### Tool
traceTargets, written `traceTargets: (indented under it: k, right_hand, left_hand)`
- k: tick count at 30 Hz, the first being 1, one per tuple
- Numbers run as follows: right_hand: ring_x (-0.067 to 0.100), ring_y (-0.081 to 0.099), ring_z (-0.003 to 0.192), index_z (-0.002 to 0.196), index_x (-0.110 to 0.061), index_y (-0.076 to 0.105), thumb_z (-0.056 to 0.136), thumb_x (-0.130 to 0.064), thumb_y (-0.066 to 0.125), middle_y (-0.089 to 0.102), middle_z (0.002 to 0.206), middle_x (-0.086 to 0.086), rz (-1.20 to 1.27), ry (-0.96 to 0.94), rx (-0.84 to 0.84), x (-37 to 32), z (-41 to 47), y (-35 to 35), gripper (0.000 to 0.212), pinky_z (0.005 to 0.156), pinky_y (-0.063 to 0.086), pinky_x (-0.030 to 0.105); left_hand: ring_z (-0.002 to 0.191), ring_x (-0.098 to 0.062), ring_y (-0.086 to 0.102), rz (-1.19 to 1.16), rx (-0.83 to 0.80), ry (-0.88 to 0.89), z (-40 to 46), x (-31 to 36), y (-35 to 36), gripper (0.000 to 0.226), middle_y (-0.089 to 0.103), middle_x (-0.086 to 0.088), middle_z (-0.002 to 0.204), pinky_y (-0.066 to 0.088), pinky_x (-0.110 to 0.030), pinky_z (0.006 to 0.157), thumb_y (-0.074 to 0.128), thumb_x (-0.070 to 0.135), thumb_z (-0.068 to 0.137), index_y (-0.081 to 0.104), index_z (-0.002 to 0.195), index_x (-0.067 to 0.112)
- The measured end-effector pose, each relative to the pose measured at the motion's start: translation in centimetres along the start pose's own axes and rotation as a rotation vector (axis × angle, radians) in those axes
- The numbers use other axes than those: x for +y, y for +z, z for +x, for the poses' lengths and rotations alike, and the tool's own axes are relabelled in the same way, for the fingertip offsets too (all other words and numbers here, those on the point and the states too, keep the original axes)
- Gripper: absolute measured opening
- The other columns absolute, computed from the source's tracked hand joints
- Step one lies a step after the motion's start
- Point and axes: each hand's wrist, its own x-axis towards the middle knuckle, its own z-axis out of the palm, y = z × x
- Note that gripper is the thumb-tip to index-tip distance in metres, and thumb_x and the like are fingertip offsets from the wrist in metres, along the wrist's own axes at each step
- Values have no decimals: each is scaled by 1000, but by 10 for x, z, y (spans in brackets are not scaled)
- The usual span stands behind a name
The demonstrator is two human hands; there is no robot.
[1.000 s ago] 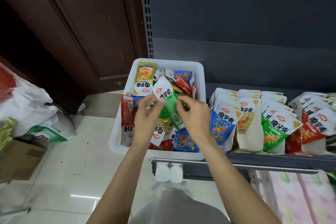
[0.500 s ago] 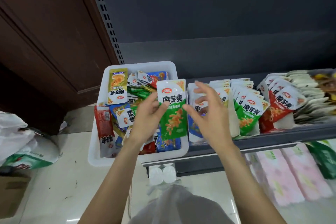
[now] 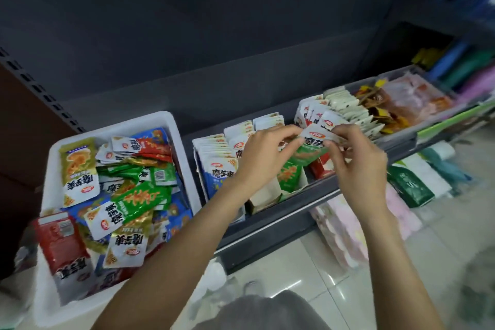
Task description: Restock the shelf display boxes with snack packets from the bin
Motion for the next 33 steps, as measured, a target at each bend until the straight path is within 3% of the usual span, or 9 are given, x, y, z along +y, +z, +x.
traceTargets:
  k: [8, 11, 14, 17, 20, 23, 25, 29, 33]
  right_hand:
    - [29, 65, 74, 98, -11, 61, 84, -8, 67, 69, 82, 6, -162, 39, -167, 45, -5, 58, 16, 71, 47, 39]
    - [30, 66, 82, 102, -9, 61, 85, -4, 64, 69, 93, 9, -132, 91, -258, 52, -5, 81, 18, 65, 45, 31]
    - [27, 61, 100, 112, -8, 61, 85, -2, 62, 61, 114, 8, -25, 141, -254, 55, -7, 92, 28, 80, 51, 36]
    - [23, 54, 111, 119, -8, 60, 88, -5, 61, 54, 121, 6, 74, 110, -101, 46, -15, 86, 31, 87, 53, 43]
    - [21, 60, 100, 110, -7, 63, 90, -11, 58, 62, 108, 5, 142, 37, -24, 20, -21, 74, 21, 80, 54, 42]
    - [12, 65, 83, 108, -12, 64, 91, -16, 57, 69, 93, -3, 236, -43, -180, -20, -24, 75, 19, 72, 53, 29]
    - [10, 66, 78, 108, -16, 65, 91, -16, 58, 70, 91, -4, 256, -131, -349, -48, -27, 90, 18, 68, 52, 25]
    - [16, 66, 83, 103, -16, 67, 88, -15, 56, 71, 94, -2, 232, -366, -606, -103, -35, 139, 19, 67, 54, 30]
    - [19, 61, 104, 120, -17, 61, 94, -13, 52, 64, 118, 0, 120, -512, -863, -147, -46, 198, 28, 81, 50, 34]
  left_hand:
    - [88, -9, 64, 213, -175, -207, 9, -44, 24, 15, 70, 6, 101, 50, -31, 77, 61, 25, 90, 68, 103, 20]
    - [91, -7, 64, 179, -168, -270, 6, -45, 23, 26, 67, 5, 109, 52, -32, 83, 61, 20, 89, 60, 115, 21]
    - [107, -13, 60, 163, -177, -319, -1, -41, 19, 41, 60, 0, 125, 49, -32, 90, 59, 20, 90, 50, 130, 19]
    - [107, -14, 59, 221, -60, -286, -20, -36, 6, 39, 59, 2, 125, 49, -33, 86, 55, 23, 91, 51, 129, 21]
    - [92, -9, 61, 276, 186, -164, -50, -35, -18, 25, 67, 12, 100, 51, -30, 73, 53, 26, 91, 63, 114, 23]
    - [73, -9, 59, 346, 434, -85, -90, -48, -52, 20, 66, 8, 78, 45, -25, 66, 52, 24, 90, 69, 96, 16]
    - [68, -12, 56, 429, 494, -131, -121, -65, -77, 21, 64, 4, 72, 43, -26, 64, 51, 25, 90, 69, 92, 14]
    - [75, -23, 59, 635, 395, -369, -176, -112, -123, 24, 65, 0, 81, 49, -30, 64, 51, 27, 84, 66, 96, 14]
    - [108, -36, 55, 725, 155, -658, -206, -147, -148, 37, 62, -13, 109, 48, -45, 89, 64, 26, 82, 60, 115, 10]
